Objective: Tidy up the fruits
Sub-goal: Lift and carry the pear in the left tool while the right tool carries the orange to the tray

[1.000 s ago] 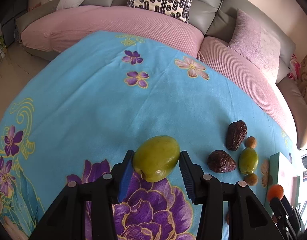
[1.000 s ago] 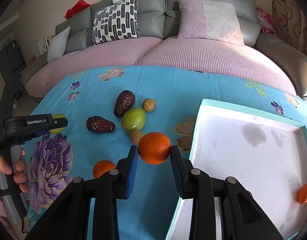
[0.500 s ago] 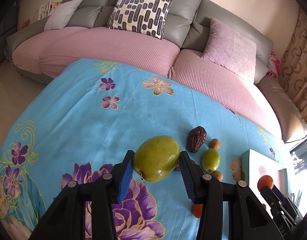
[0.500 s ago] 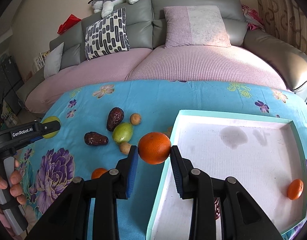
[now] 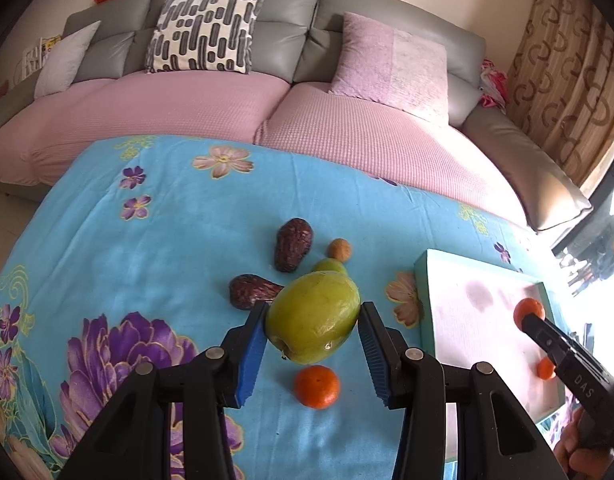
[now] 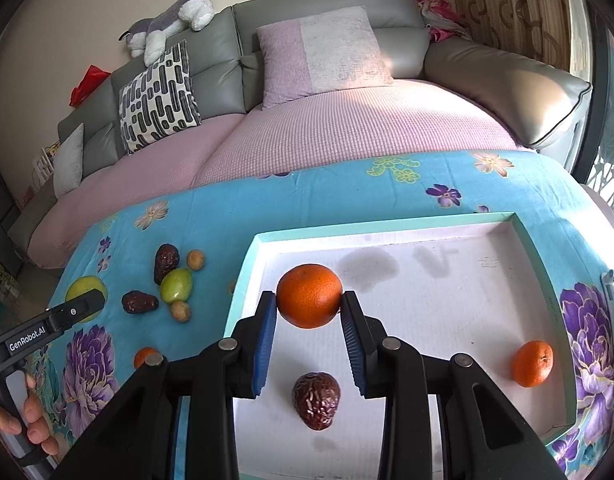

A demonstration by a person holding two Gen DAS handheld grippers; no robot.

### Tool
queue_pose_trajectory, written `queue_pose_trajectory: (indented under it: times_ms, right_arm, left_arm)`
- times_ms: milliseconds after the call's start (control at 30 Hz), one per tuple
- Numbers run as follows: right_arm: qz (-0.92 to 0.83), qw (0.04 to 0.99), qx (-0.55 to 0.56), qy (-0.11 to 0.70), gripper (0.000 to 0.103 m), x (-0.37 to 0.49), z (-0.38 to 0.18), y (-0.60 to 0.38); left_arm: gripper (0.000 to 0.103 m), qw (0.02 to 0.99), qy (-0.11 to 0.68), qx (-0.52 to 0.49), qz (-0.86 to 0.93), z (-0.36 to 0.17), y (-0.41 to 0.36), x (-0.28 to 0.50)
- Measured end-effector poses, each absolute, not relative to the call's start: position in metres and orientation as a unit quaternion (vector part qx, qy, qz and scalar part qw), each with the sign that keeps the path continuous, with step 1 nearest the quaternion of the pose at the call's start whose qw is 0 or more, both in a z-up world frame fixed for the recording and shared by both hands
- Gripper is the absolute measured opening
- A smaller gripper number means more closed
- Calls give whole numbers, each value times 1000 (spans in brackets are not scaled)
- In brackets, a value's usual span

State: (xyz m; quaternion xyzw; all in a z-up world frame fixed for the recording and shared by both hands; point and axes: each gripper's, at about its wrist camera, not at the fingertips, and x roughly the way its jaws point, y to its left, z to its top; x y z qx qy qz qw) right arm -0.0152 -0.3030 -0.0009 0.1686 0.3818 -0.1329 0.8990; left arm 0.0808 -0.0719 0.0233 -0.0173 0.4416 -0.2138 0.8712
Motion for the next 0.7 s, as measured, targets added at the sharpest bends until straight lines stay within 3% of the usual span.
queue_pose_trajectory:
  times_ms: [700]
  right_arm:
    - [-263,860,185,396,34,-52,-20,-390]
  left_arm:
    - [48,831,457,98,-301,16,-216,46]
